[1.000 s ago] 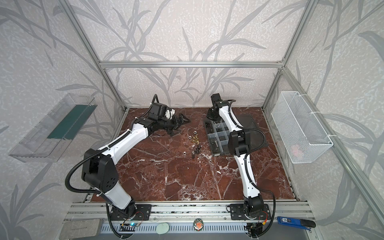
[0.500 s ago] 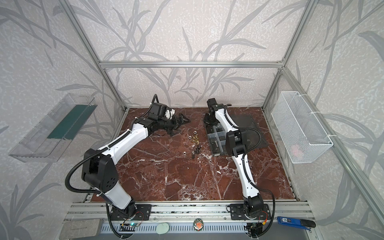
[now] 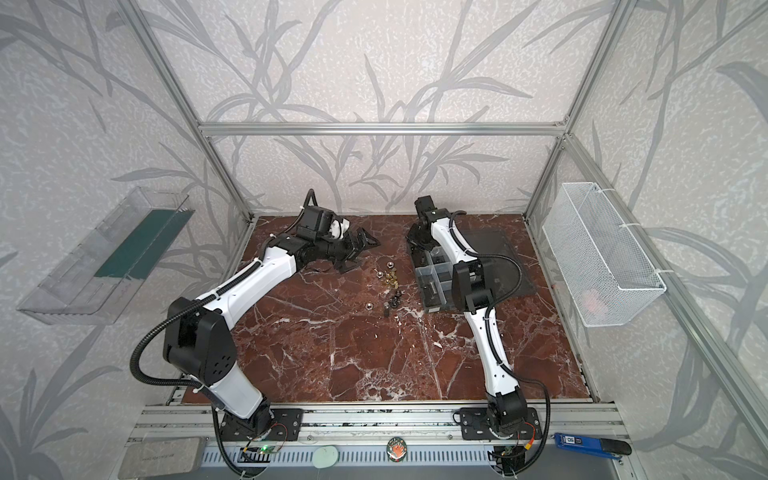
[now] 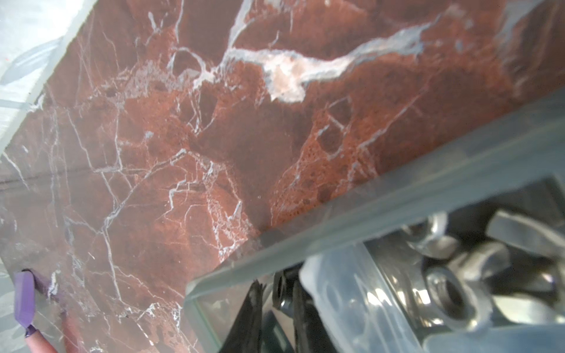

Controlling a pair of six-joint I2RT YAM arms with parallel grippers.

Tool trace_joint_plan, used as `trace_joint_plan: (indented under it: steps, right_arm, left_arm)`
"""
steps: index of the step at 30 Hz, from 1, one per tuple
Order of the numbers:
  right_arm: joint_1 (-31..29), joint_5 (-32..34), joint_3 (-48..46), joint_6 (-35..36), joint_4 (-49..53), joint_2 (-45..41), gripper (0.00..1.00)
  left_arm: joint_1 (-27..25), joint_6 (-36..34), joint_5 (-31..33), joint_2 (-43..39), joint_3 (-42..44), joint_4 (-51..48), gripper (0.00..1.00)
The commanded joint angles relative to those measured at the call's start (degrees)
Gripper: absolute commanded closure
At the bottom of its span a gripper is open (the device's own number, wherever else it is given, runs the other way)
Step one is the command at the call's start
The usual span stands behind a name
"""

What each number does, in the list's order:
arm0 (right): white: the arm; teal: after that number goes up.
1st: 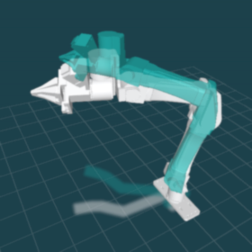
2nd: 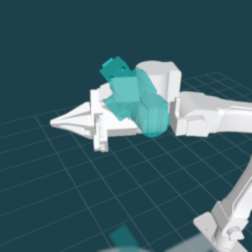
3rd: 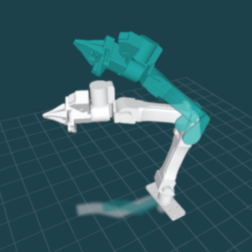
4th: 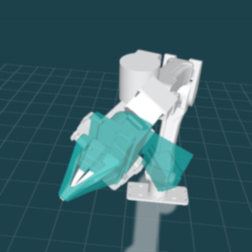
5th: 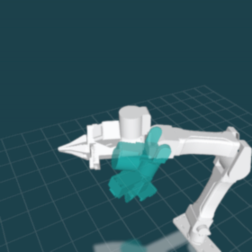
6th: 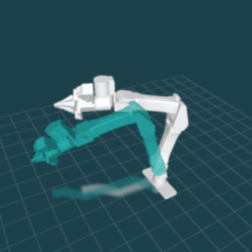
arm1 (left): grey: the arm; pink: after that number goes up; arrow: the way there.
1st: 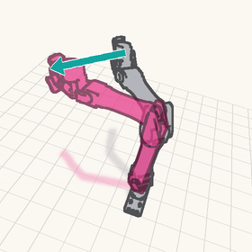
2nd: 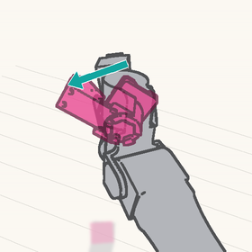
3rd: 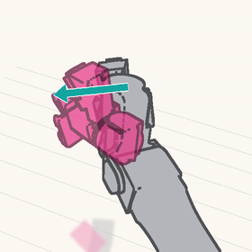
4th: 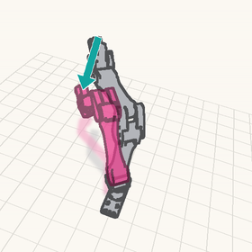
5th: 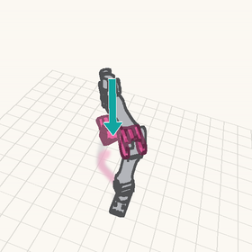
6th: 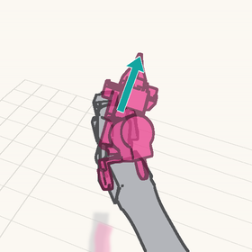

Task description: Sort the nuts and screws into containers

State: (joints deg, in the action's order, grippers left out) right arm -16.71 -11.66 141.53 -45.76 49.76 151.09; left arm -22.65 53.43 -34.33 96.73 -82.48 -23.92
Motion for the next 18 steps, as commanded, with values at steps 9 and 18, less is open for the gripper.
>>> trace_joint_plan:
  steps: [9, 18]
  right_arm:
    - [0.36, -0.35, -6.98, -2.16, 1.03, 1.83, 0.81]
    - [0.36, -2.82, -14.78, -2.8, -1.77, -2.46, 0.82]
  left_arm:
    - [0.51, -1.08, 0.76, -2.44, -1.02, -1.31, 0.01]
    - [0.53, -0.74, 0.75, -2.25, -1.02, -1.06, 0.01]
